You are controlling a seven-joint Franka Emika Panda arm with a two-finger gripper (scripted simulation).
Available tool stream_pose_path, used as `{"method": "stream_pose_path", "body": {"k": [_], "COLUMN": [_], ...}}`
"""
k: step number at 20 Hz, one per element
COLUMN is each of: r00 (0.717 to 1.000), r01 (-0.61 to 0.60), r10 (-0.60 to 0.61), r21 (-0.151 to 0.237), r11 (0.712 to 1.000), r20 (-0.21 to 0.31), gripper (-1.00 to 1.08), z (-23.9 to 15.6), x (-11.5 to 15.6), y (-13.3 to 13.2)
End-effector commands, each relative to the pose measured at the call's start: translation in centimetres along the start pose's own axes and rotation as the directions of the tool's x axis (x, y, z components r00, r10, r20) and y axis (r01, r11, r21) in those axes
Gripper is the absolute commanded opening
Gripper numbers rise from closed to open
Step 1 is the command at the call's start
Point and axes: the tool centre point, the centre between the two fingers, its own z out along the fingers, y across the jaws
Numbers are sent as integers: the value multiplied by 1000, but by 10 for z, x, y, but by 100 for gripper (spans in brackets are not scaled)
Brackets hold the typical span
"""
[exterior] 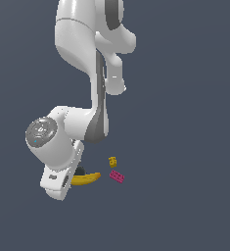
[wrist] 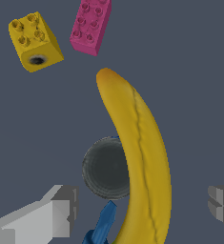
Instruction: Pick up a designated object from a clutter of objects.
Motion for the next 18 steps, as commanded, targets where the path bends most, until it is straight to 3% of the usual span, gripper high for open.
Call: {"method": "stream_pose_path", "body": {"k": [1,8,14,15,18], "r00": [1000,1000,1000,1000,1000], "r01": [1,4,4,4,4], "r10": [-1,-4,-4,-4,-4], "r21": [1,1,1,1,1], "r11": [1000,1000,1000,1000,1000], "r20": [0,0,0,0,0], "gripper": [100,100,100,-100,-100], "z": [8,43,47,47,47], "x": [0,0,0,0,0], "y": [0,-2,0,0,0]}}
